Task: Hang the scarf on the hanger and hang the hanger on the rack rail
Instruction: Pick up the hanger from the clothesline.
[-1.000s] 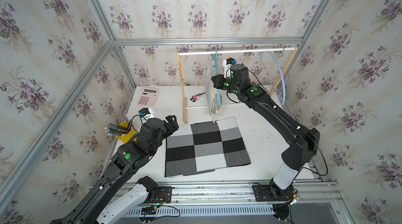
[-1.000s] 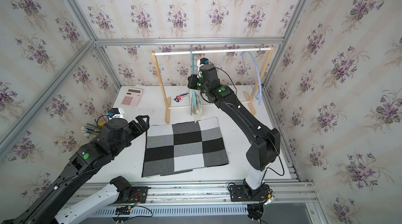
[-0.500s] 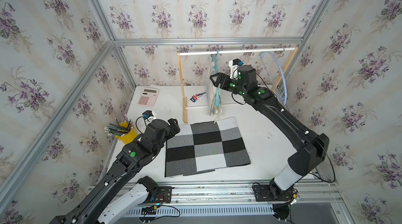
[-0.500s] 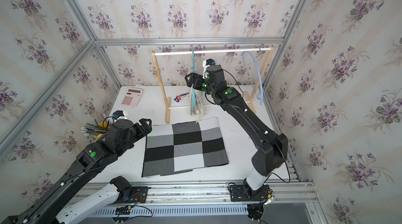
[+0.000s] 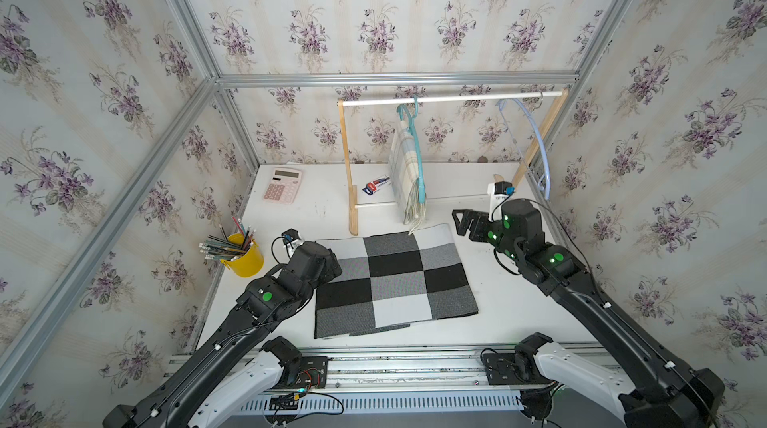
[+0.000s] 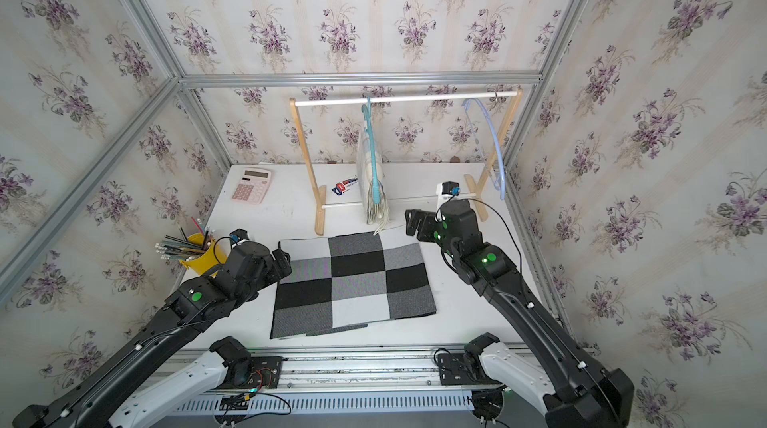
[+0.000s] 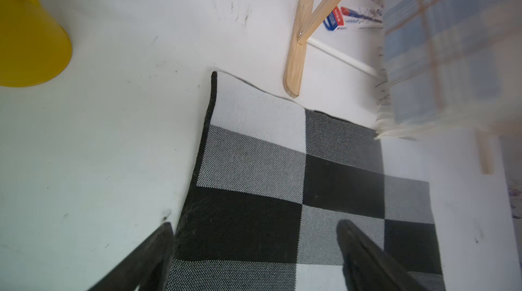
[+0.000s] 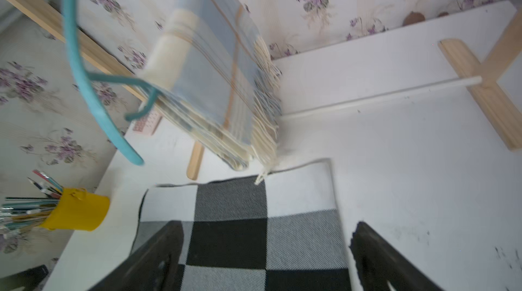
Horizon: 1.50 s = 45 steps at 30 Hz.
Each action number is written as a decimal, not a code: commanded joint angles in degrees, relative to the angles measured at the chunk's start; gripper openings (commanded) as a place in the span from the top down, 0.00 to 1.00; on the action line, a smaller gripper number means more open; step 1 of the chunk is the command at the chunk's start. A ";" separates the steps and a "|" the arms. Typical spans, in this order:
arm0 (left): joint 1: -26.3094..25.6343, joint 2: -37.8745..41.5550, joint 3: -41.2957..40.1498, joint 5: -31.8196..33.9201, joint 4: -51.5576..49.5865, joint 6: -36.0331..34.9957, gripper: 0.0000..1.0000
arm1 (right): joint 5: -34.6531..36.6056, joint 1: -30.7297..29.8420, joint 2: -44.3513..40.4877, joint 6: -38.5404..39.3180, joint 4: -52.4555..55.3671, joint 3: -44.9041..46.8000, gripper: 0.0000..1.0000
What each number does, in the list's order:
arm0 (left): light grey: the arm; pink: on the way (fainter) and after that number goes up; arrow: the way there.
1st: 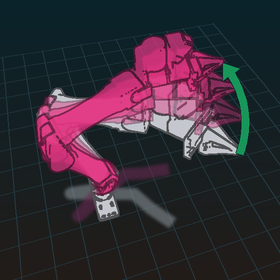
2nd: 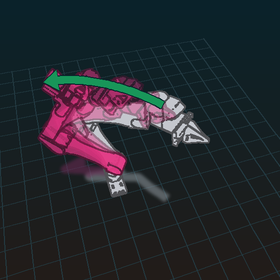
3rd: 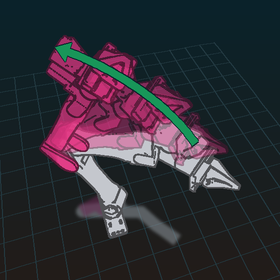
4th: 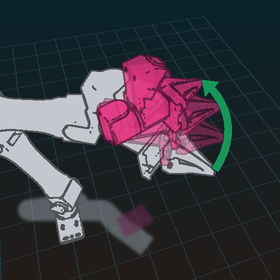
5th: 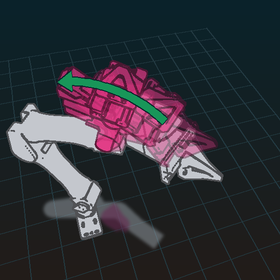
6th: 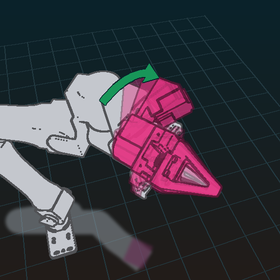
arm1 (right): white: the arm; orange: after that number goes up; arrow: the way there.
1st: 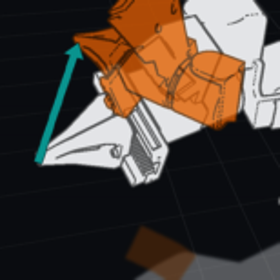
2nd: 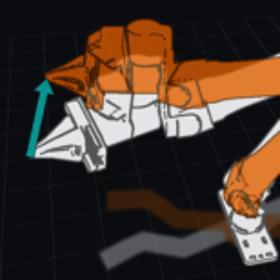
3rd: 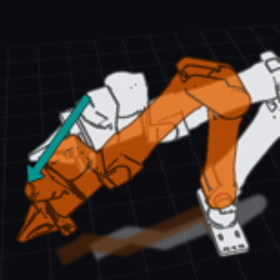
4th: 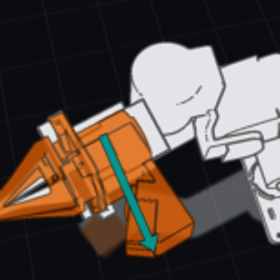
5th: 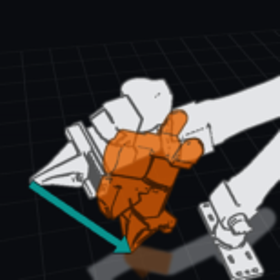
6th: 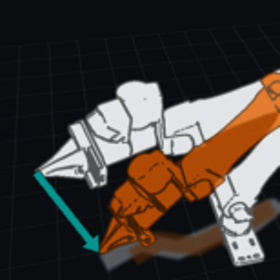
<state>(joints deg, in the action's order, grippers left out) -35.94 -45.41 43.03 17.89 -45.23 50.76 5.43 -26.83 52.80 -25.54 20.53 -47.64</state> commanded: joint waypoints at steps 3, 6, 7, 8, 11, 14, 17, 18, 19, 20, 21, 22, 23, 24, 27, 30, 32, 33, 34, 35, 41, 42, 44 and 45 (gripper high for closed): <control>0.08 -0.41 -2.21 -6.37 4.32 -1.27 0.10 | 10.24 0.73 -6.98 3.69 -1.23 1.27 0.06; 0.08 -0.72 -4.18 -10.10 10.30 -1.29 0.12 | 19.88 0.71 -5.65 8.95 2.22 -7.51 0.05; 0.08 -1.04 -4.76 -10.87 12.07 -1.26 0.13 | 22.65 0.91 -4.80 11.15 2.41 -10.22 0.05; 0.01 -1.53 -5.38 -11.61 13.67 -1.28 0.13 | 24.95 1.33 -3.51 13.47 2.14 -13.02 0.04; 0.00 -3.81 -6.84 -13.72 18.37 -1.66 0.14 | 25.55 7.02 2.54 17.41 2.40 -21.06 0.03; 0.00 -6.98 -7.69 -15.98 22.22 -2.27 0.14 | 21.45 13.09 8.38 19.12 0.95 -26.38 0.03; -0.09 -9.91 -8.81 -18.95 26.29 -2.60 0.14 | 12.81 18.63 10.69 21.73 -6.20 -25.86 0.03; -0.14 -10.67 -9.34 -20.11 27.84 -2.62 0.14 | 9.97 20.93 11.46 22.07 -8.17 -25.50 0.03; -0.17 -11.22 -9.93 -21.12 29.57 -2.48 0.14 | 7.11 23.32 12.18 22.03 -9.34 -25.59 0.03; -0.24 -11.76 -10.58 -21.90 31.11 -2.38 0.14 | 3.39 25.97 12.47 22.33 -10.94 -25.16 0.04; -0.39 -12.18 -11.23 -22.48 32.62 -2.34 0.15 | -0.34 27.80 12.75 22.82 -12.42 -24.70 0.04; -0.56 -12.50 -11.75 -22.92 34.11 -2.27 0.15 | -2.46 29.16 13.18 23.61 -13.25 -24.62 0.05; -0.72 -12.96 -12.34 -23.24 35.47 -2.25 0.15 | -4.81 30.26 13.81 24.63 -13.77 -24.80 0.05; -0.83 -13.40 -12.83 -23.56 36.95 -2.32 0.15 | -7.51 31.16 14.81 25.65 -13.66 -25.43 0.06; -1.06 -15.64 -13.58 -24.52 39.89 -2.79 0.15 | -12.71 32.43 19.86 28.84 -9.56 -29.95 0.07; -1.15 -18.04 -13.66 -25.28 41.08 -3.44 0.15 | -13.33 32.54 24.09 30.27 -7.97 -33.18 0.08; -1.15 -19.08 -13.66 -25.36 41.43 -3.85 0.15 | -11.24 32.54 26.93 30.71 -7.17 -35.20 0.10; -1.17 -19.41 -13.55 -25.21 41.41 -4.11 0.15 | -10.05 32.59 28.19 31.17 -7.86 -35.70 0.11; -1.15 -19.58 -13.61 -25.07 41.34 -4.28 0.15 | -9.93 32.70 29.27 31.62 -8.04 -36.18 0.12; -1.16 -19.58 -13.59 -24.83 41.24 -4.42 0.15 | -9.80 32.72 30.60 32.09 -7.50 -37.17 0.13; -1.15 -19.85 -13.38 -23.57 40.31 -4.89 0.15 | -12.79 32.76 36.35 32.74 -6.76 -41.25 0.33; -1.15 -20.00 -13.21 -23.46 40.13 -5.07 0.15 | -13.62 32.72 36.67 32.56 -6.75 -41.69 0.40; -1.14 -20.16 -13.06 -23.38 40.07 -4.97 0.15 | -14.12 32.72 37.00 32.31 -6.84 -42.22 0.58; -1.15 -20.28 -12.97 -23.34 40.09 -4.93 0.15 | -14.09 32.72 36.94 32.23 -6.87 -42.34 0.67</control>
<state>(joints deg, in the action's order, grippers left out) -37.08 -65.47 29.58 -6.17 -5.87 46.59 -6.94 5.91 89.73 6.50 14.55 -89.14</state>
